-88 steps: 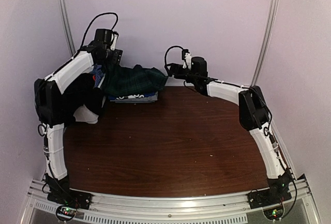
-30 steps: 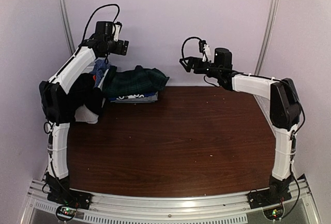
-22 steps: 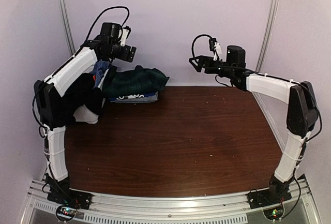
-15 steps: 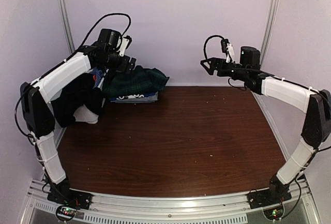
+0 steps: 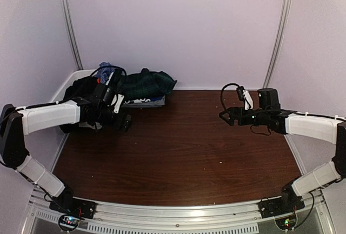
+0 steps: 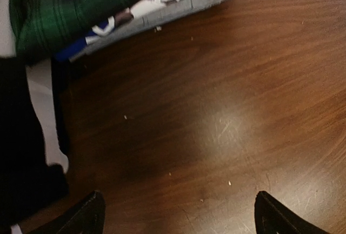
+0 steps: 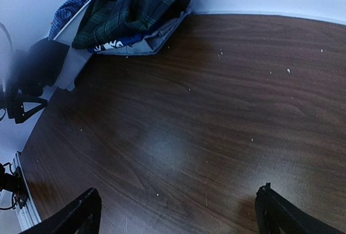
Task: Fold and stack the mixed laundry pile
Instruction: Reset both arms
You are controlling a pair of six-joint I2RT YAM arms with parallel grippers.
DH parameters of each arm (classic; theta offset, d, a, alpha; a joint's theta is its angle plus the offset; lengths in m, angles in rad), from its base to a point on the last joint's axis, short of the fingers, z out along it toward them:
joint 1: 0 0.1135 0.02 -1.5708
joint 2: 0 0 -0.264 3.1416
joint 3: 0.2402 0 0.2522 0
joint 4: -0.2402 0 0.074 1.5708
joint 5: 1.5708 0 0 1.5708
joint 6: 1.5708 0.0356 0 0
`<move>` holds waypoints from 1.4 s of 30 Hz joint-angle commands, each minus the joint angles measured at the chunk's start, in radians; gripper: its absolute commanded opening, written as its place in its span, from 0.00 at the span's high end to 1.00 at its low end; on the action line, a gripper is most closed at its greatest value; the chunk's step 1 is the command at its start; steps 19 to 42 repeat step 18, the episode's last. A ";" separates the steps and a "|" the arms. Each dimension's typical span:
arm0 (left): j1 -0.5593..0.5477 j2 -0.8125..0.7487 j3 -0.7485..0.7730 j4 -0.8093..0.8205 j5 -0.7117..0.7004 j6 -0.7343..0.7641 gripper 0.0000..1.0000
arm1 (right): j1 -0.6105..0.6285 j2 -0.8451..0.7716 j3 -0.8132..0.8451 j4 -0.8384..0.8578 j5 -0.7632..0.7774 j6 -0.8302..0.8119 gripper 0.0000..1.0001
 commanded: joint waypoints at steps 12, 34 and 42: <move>-0.050 -0.089 -0.324 0.279 -0.038 -0.220 0.02 | 0.001 -0.070 -0.296 0.178 0.040 0.097 0.00; -0.052 -0.099 -0.331 0.310 -0.053 -0.229 0.02 | 0.003 -0.046 -0.284 0.184 0.032 0.098 0.00; -0.052 -0.099 -0.331 0.310 -0.053 -0.229 0.02 | 0.003 -0.046 -0.284 0.184 0.032 0.098 0.00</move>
